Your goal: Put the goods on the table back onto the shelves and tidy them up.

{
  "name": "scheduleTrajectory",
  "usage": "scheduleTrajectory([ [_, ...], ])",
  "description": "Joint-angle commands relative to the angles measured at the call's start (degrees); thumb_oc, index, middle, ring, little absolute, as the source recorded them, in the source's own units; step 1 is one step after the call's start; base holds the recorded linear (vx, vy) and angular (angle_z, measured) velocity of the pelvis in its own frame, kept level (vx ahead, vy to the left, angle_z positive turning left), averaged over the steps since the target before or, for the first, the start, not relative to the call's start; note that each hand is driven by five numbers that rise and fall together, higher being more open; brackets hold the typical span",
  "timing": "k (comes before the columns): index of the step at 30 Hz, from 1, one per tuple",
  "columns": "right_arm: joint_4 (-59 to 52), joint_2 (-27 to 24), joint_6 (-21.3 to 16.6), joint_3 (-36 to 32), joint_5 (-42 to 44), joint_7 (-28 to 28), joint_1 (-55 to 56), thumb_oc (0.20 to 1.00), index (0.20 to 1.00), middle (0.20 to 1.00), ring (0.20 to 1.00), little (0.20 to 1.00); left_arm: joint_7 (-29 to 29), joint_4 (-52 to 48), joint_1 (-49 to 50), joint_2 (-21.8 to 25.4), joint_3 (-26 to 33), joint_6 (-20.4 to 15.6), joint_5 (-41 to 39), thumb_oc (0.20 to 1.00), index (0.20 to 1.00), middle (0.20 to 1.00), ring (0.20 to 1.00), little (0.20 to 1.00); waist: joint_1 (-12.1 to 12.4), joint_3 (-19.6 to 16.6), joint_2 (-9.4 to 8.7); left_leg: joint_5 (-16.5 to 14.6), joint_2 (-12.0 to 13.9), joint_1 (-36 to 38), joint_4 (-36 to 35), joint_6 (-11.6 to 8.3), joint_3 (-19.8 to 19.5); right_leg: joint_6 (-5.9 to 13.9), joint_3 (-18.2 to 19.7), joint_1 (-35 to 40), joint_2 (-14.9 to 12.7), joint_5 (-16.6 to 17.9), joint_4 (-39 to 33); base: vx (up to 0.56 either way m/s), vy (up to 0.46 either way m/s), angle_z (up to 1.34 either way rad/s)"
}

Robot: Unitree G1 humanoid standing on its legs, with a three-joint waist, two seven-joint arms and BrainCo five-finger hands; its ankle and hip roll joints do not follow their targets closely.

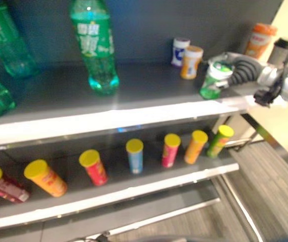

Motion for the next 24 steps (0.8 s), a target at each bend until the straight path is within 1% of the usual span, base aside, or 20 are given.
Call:
scheduleTrajectory([
  [1, 3.3, -0.6, -0.3, -2.3, -1.5, -0.6, -0.1, 0.2, 0.2, 0.2, 0.2, 0.2, -1.2, 2.4, -0.7, 0.0, -4.5, -0.4, 0.2, 1.0, 1.0, 1.0, 1.0, 1.0, 2.3, 0.1, -2.24, -4.9, 1.8, 1.7, 0.6, -2.47, 0.4, 3.39, -0.4, -1.1, -2.5, -1.1, 0.4, 0.0, 0.0, 0.0],
  [22, 6.3, -0.3, 0.2, -7.9, -4.0, -0.6, 6.6, 0.2, 0.2, 0.2, 0.2, 0.2, -1.5, 2.0, -0.5, 0.0, -4.6, -0.5, 0.6, 1.0, 1.0, 1.0, 1.0, 1.0, 2.3, 0.8, -2.0, -5.3, 1.8, 2.1, 0.6, -2.35, -0.1, 3.33, -0.8, -0.8, -2.5, -1.6, 0.4, 0.0, 0.0, 0.0],
  [23, 6.1, -0.3, 0.1, -8.0, -4.0, -0.6, 6.8, 0.31, 0.31, 0.31, 0.31, 0.31, -1.5, 2.0, -0.5, -0.1, -4.6, -0.5, 0.6, 1.0, 1.0, 1.0, 1.0, 1.0, 2.3, 0.7, -2.01, -5.3, 1.8, 2.2, 0.6, -2.34, -0.1, 3.32, -0.8, -0.7, -2.5, -1.6, 0.4, 0.0, 0.0, 0.0],
  [24, 6.0, -0.2, 0.1, -8.3, -4.0, -0.6, 7.0, 0.602, 0.602, 0.602, 0.602, 0.602, -1.5, 2.0, -0.6, 0.0, -4.6, -0.5, 0.7, 1.0, 1.0, 1.0, 1.0, 1.0, 2.3, 0.7, -2.01, -5.3, 1.8, 2.2, 0.6, -2.34, -0.1, 3.32, -0.8, -0.7, -2.5, -1.6, 0.4, 0.0, 0.0, 0.0],
])
